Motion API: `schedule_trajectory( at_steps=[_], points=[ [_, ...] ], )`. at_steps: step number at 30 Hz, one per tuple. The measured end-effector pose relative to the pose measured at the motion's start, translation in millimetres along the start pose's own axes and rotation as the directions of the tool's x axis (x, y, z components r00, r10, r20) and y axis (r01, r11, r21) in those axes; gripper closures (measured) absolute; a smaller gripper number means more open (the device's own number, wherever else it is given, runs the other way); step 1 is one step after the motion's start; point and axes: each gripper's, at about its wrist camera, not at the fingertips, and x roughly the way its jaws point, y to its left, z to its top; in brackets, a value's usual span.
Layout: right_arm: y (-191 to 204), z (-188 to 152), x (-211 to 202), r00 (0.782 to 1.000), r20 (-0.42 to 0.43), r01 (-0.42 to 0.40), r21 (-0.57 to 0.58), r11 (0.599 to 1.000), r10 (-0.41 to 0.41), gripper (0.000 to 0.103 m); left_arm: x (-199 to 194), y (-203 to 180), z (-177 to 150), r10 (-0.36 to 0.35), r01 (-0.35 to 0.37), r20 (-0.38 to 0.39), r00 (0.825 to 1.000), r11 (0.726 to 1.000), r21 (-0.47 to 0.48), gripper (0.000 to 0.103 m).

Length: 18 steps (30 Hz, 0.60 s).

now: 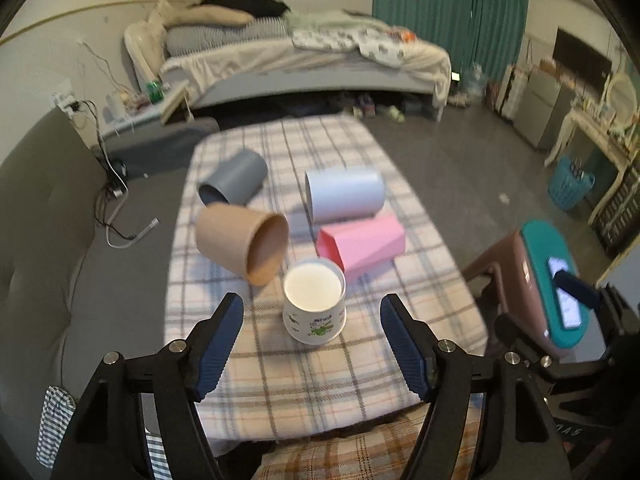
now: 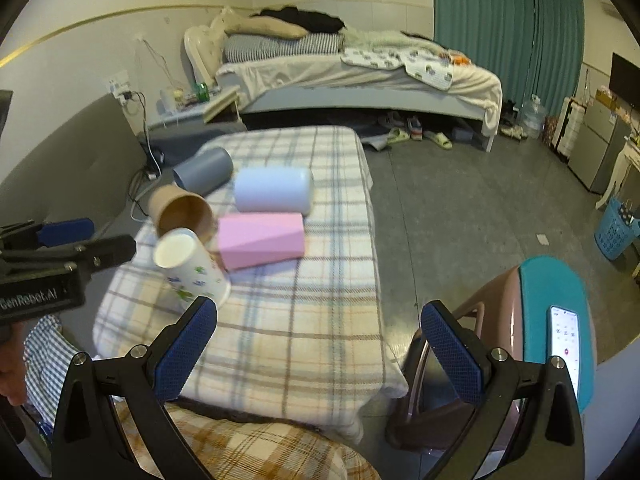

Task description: Flip cup upside down

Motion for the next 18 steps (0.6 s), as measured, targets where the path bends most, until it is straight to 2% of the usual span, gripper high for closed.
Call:
schedule_trajectory(
  at_steps=[4, 6, 9, 12, 14, 16, 18],
  points=[
    [11, 1, -29, 0.998, 0.059, -0.010, -0.009, 1.000, 0.011, 0.000, -40, 8, -5, 0.011, -0.006, 0.106, 0.994, 0.999, -0.049, 0.028],
    [17, 0, -42, 0.996, 0.087, -0.014, -0.020, 1.000, 0.015, 0.000, -57, 13, -13, 0.025, -0.012, 0.156, 0.987, 0.997, -0.080, 0.020],
    [27, -5, -59, 0.993, 0.119, -0.017, -0.039, 0.999, 0.021, 0.000, -79, 20, -31, 0.037, -0.010, 0.232, 0.972, 0.993, -0.115, 0.018],
    [34, -13, -72, 0.988, 0.152, -0.023, -0.050, 0.998, 0.031, 0.000, -95, 26, -52, 0.073, -0.029, 0.297, 0.952, 0.988, -0.150, 0.014],
    [39, -20, -77, 0.984, 0.172, -0.024, -0.052, 0.998, 0.033, 0.000, -99, 28, -63, 0.117, -0.064, 0.330, 0.937, 0.984, -0.167, 0.005],
    [41, -25, -78, 0.982, 0.184, -0.027, -0.050, 0.998, 0.036, 0.000, -101, 29, -74, 0.167, -0.108, 0.362, 0.917, 0.978, -0.180, 0.003],
    [43, -28, -77, 0.982, 0.186, -0.029, -0.043, 0.999, 0.037, 0.000, -98, 29, -79, 0.190, -0.134, 0.374, 0.908, 0.976, -0.171, 0.002]
  ],
)
